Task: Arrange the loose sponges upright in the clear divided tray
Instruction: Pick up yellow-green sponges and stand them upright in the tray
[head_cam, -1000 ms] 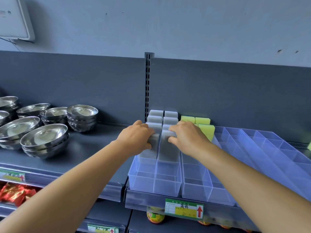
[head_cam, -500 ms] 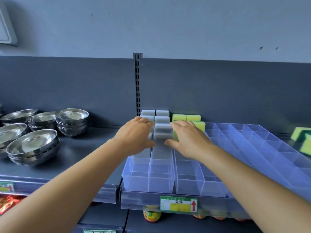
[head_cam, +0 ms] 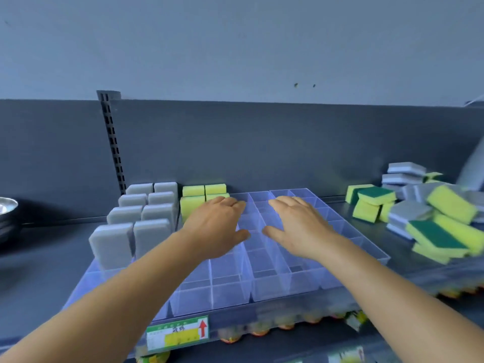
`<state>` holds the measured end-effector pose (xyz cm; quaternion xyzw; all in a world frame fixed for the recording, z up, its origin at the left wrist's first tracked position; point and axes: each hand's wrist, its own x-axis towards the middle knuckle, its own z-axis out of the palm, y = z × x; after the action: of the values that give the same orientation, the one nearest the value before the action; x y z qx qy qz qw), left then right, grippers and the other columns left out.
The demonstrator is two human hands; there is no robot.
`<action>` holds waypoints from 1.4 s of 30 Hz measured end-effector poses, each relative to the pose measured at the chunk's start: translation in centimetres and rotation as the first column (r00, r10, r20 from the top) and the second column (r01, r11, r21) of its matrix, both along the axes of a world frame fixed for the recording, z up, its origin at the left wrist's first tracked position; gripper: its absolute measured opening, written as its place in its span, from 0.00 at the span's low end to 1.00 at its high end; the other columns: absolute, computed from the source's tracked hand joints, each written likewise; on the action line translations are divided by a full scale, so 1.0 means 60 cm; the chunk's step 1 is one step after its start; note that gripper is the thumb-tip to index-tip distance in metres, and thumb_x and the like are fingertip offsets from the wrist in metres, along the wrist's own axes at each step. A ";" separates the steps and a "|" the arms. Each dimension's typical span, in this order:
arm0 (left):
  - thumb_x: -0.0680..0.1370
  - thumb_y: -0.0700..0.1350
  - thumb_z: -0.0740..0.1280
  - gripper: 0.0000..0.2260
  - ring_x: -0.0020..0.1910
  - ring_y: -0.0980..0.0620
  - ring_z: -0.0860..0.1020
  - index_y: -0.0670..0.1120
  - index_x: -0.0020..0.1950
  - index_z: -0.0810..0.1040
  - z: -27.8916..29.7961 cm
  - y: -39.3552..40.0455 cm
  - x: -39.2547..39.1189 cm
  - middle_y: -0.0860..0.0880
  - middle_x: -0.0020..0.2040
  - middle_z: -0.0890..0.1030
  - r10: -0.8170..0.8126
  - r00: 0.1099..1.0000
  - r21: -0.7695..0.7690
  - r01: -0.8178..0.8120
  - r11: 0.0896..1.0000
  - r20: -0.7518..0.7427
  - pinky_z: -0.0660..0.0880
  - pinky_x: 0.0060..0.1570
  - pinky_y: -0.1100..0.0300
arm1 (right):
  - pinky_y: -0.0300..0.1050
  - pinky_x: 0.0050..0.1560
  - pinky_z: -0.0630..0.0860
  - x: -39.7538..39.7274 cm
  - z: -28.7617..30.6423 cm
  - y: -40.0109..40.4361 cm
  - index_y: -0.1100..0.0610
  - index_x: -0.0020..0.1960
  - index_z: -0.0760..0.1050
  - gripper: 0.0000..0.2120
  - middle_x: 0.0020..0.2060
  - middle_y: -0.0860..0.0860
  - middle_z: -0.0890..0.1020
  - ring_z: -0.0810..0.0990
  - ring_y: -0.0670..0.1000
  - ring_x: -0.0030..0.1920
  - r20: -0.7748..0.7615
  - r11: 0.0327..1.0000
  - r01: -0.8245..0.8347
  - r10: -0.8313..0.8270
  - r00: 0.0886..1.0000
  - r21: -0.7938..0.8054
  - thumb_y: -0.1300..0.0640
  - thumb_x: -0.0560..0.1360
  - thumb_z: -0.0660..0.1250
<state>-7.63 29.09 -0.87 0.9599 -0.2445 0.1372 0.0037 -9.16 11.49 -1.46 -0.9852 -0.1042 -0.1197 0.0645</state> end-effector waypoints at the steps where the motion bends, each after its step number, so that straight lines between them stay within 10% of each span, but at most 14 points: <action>1: 0.78 0.58 0.60 0.27 0.71 0.49 0.65 0.47 0.74 0.62 -0.001 -0.025 0.002 0.51 0.72 0.68 -0.014 1.000 -0.003 0.014 1.000 -0.011 0.65 0.68 0.56 | 0.45 0.67 0.61 0.000 -0.002 -0.024 0.56 0.70 0.63 0.26 0.69 0.49 0.68 0.62 0.53 0.70 -0.001 1.000 0.019 -0.019 1.000 0.000 0.43 0.77 0.59; 27: 0.80 0.55 0.58 0.24 0.66 0.46 0.69 0.52 0.75 0.60 -0.057 -0.600 0.057 0.48 0.66 0.72 -0.331 0.929 -0.005 0.334 0.942 -0.165 0.71 0.61 0.50 | 0.50 0.61 0.70 -0.015 -0.059 -0.559 0.57 0.67 0.67 0.19 0.63 0.56 0.74 0.71 0.58 0.63 -0.130 0.898 0.434 -0.423 0.897 0.075 0.50 0.81 0.54; 42: 0.69 0.67 0.66 0.33 0.56 0.47 0.75 0.46 0.65 0.68 -0.081 -0.612 0.067 0.49 0.58 0.75 -0.147 0.948 0.123 0.188 0.974 -0.282 0.73 0.48 0.54 | 0.49 0.44 0.77 -0.006 -0.091 -0.577 0.53 0.65 0.66 0.18 0.50 0.53 0.79 0.78 0.54 0.46 -0.301 0.938 0.288 -0.223 0.927 0.192 0.58 0.76 0.59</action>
<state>-3.61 -7.61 -5.73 0.9429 -0.3320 -0.0150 -0.0224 -9.53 -23.15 -6.95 -0.9829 0.0508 -0.0007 0.1772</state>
